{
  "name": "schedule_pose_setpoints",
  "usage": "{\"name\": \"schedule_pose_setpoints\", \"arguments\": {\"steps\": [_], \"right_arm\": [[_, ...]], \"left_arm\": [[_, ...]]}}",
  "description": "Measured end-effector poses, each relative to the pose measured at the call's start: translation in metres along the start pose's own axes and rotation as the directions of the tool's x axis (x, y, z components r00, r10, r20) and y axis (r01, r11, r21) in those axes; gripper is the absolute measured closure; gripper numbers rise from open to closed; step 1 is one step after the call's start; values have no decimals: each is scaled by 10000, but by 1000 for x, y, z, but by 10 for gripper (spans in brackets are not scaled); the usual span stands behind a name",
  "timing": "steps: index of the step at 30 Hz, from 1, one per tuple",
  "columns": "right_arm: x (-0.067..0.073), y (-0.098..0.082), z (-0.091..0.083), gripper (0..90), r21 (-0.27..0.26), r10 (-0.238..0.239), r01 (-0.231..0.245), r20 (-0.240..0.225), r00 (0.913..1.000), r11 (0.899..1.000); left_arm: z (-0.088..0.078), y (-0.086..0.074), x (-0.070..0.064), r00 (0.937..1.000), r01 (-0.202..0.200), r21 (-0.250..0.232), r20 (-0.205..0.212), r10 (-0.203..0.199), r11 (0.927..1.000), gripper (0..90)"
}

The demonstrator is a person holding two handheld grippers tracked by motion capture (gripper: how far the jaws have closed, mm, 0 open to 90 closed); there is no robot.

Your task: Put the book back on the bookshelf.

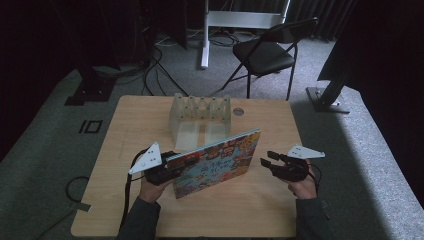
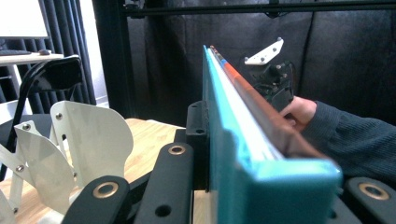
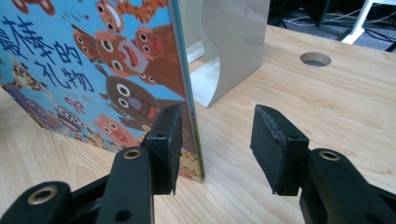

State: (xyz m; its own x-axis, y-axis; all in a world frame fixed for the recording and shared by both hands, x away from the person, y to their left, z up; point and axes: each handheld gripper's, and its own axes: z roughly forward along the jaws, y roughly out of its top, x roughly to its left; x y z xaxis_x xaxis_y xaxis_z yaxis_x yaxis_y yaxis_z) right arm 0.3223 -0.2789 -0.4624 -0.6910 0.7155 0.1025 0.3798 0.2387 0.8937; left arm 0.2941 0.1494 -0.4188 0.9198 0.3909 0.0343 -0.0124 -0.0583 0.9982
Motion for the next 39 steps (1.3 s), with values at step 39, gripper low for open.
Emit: {"name": "schedule_pose_setpoints", "arguments": {"steps": [39], "right_arm": [[-13,-48,12,509,1515,26,-200,1141,9935,9883]], "left_arm": [[6,-2,-3,9999,33,172,112,-35,9998,707]]}}
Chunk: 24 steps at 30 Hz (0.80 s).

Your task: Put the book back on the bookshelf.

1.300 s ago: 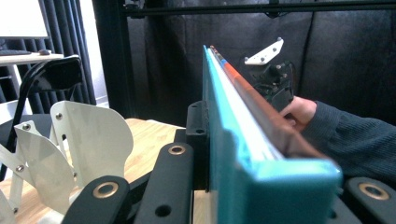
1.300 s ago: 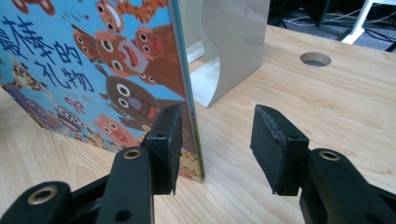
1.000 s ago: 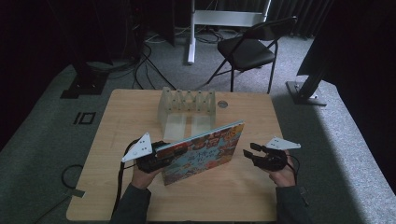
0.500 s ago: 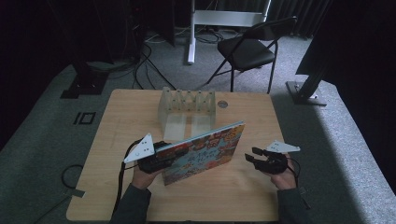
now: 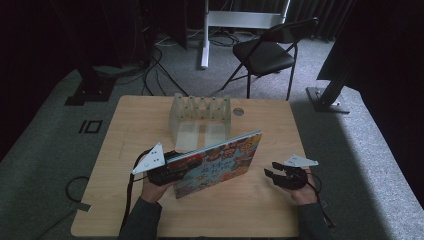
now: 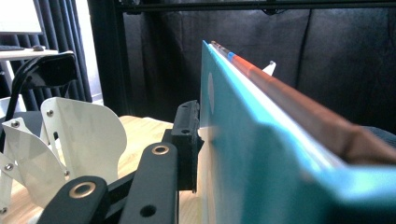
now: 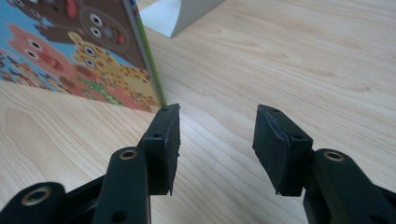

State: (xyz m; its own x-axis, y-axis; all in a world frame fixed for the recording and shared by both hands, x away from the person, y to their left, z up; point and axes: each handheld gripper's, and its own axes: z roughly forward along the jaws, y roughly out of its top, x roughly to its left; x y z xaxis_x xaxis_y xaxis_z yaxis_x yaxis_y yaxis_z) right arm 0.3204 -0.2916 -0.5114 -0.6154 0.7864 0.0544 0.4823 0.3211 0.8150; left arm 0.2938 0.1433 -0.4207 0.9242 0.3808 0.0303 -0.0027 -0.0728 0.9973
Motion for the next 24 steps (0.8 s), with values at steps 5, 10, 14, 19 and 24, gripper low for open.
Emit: {"name": "schedule_pose_setpoints", "arguments": {"steps": [5,10,14,19,24], "right_arm": [[-1,-5,3,509,238,-40,34,241,9997,9997],[-2,-9,8,508,389,-61,48,332,9994,9992],[-3,-12,11,489,471,-104,82,448,9989,9989],[-4,-14,15,484,541,-141,111,546,9984,9985],[-4,-15,18,468,712,-299,246,734,9969,9972]], "left_arm": [[1,0,-1,9999,-109,50,41,109,9999,761],[1,0,-1,9999,-130,39,-12,130,9999,761],[1,0,-2,9997,-252,92,-8,252,9996,782],[1,1,-3,9993,-362,173,-50,363,9992,797],[1,1,-4,9991,-407,180,-112,409,9990,800]]}}
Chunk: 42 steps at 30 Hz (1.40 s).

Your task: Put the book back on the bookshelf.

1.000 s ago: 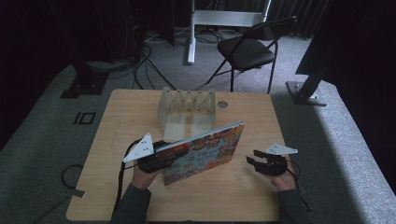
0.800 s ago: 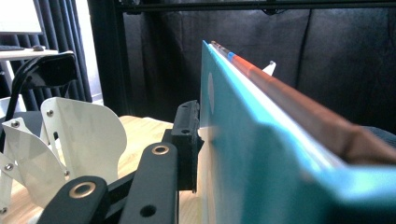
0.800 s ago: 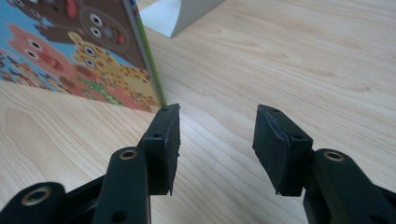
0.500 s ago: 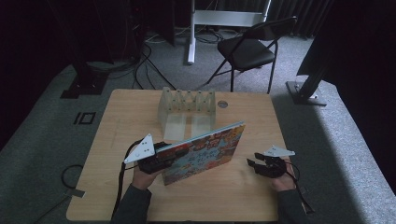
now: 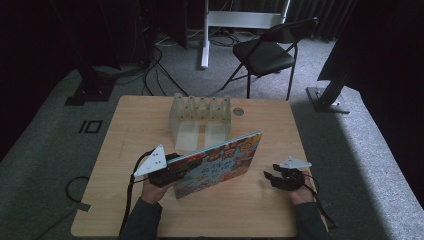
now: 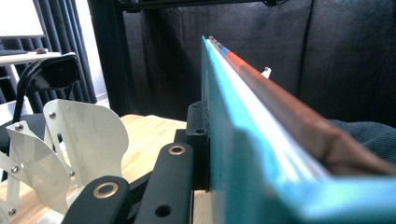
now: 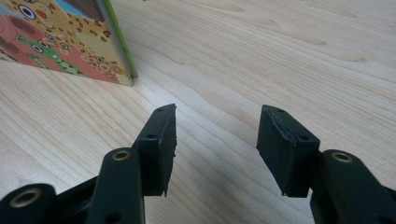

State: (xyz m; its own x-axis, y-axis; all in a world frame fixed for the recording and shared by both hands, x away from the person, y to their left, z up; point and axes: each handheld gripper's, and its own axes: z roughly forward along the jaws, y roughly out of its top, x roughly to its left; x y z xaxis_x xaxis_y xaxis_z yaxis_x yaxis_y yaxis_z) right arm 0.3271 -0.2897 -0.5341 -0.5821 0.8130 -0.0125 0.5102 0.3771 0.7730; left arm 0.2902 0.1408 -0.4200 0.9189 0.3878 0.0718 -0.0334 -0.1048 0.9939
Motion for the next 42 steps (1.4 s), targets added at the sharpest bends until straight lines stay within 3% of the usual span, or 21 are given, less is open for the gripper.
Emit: {"name": "schedule_pose_setpoints", "arguments": {"steps": [18,42], "right_arm": [[1,-2,9,407,348,-157,149,216,9996,9993],[-4,-10,14,330,416,250,-260,229,9994,9988]], "left_arm": [[0,0,-5,9997,-90,-37,-206,90,10000,802],[-1,1,-13,9984,-201,53,-523,203,9998,805]]}}
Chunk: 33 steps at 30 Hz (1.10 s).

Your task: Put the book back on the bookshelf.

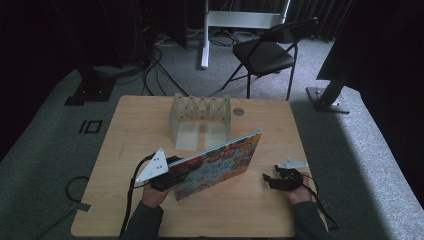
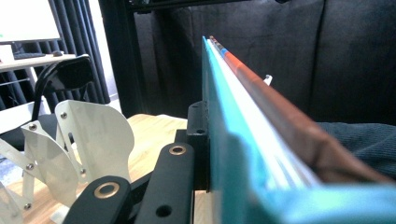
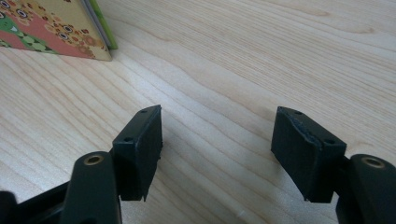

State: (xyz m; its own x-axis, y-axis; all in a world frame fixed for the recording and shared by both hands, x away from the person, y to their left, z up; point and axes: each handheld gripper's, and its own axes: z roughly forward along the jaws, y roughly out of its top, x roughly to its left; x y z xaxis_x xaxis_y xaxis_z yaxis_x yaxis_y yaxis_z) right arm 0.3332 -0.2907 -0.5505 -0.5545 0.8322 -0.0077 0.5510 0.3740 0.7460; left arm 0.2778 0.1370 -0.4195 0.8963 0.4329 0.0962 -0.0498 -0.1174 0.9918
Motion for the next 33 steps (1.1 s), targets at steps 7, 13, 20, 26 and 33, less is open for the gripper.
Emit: {"name": "schedule_pose_setpoints", "arguments": {"steps": [7,13,20,26,33], "right_arm": [[-1,0,0,304,1,57,-57,29,10000,10000],[-1,-1,1,278,-29,45,-45,-17,10000,10000],[-1,-1,2,265,-57,31,-32,-47,10000,10000],[-1,-1,2,250,-40,-2,2,-108,9999,10000],[-1,-1,2,247,-37,-16,16,-125,9999,10000]], "left_arm": [[-3,0,1,9999,56,-6,-132,-56,10000,805],[-6,-1,0,9996,70,-13,-263,-71,10000,805],[-10,-1,-1,9990,153,-40,-430,-155,9999,805],[-13,-2,-3,9982,182,-41,-569,-184,9998,805],[-16,-2,-4,9969,217,-28,-753,-218,9998,805]]}}
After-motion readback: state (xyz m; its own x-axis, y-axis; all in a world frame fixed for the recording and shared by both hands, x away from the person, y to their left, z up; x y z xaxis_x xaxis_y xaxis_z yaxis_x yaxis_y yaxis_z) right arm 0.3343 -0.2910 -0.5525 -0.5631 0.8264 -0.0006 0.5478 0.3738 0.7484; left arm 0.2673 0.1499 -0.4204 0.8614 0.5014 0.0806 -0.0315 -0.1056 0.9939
